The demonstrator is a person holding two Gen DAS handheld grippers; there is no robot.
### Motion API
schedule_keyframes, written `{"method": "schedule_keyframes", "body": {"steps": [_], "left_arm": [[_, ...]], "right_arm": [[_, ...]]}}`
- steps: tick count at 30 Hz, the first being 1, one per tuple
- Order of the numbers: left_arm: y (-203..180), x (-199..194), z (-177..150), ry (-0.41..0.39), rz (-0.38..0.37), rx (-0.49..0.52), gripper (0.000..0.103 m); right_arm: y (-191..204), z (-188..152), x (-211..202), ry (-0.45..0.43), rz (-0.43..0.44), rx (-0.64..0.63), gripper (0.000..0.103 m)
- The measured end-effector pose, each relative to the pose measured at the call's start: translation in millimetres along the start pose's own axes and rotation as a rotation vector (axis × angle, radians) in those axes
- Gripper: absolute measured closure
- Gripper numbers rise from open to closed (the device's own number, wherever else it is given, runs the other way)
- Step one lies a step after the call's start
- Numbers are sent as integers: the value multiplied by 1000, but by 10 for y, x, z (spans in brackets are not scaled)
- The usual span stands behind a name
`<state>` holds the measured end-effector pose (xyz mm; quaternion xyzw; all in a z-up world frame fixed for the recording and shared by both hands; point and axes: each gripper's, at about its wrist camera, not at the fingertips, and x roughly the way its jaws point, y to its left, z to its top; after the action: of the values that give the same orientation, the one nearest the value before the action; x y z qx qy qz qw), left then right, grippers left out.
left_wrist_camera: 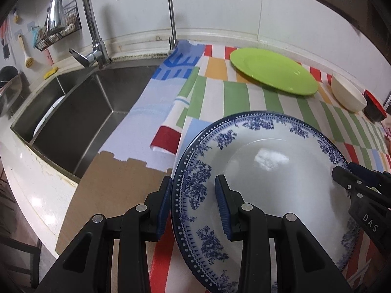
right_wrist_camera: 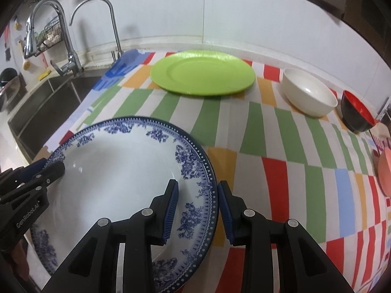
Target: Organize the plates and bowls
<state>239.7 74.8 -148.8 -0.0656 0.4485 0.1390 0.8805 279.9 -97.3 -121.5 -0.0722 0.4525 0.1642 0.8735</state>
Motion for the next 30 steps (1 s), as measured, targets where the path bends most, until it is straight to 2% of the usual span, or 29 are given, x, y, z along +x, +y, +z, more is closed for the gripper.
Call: {"method": "schedule_keyframes", "body": {"steps": [12,14,19,21,23,30], "left_arm": [[-17,75,-47,19,-1,6,66],[-22,38,-22,1,6,8,56],[-36,-93,90,-43,-7,17,43],[-40,-156,143,-68,-7,23,41],[-54,-223,200,-101,2,37,35],[-111,-395,449,-180,-29,72,30]], "right_arm": [[31,-40,47,14,-14,-51,66],[5,-22,28,10,-16,-39,57],[-29,41,-145,-82,-36,-28,57],[-29,81,-185,-101,-35,-34,55],[-31,113,-213,-105,-37,-46,55],[-152,301,-361,-155,-55,-12,55]]}}
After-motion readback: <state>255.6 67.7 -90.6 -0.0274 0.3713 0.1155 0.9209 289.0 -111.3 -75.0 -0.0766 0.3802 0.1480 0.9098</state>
